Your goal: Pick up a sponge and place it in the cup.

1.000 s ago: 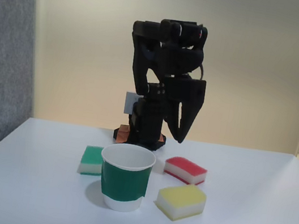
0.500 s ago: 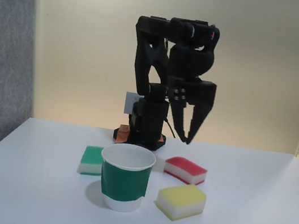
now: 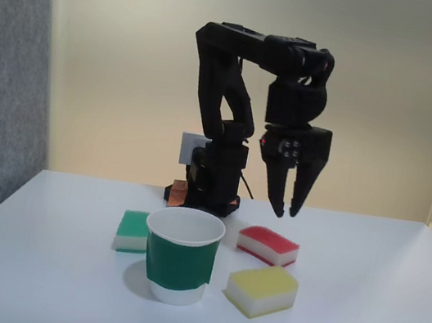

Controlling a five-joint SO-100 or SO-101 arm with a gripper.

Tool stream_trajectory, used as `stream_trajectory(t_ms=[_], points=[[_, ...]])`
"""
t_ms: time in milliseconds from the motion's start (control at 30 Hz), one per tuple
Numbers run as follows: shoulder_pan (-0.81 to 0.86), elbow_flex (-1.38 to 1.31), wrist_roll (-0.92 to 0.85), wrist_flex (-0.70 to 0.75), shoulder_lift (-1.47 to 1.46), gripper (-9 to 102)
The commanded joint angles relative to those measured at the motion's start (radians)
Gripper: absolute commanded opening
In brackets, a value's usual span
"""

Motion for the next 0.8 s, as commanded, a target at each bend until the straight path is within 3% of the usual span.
stream_trajectory(t_ms=[0, 333, 767], points=[[-0.021, 0.031, 0.0, 0.011, 0.06, 15], [-0.074, 0.179, -0.021, -0.067, 0.077, 28], [-0.044, 0.227, -0.095, -0.267, -0.041, 28]])
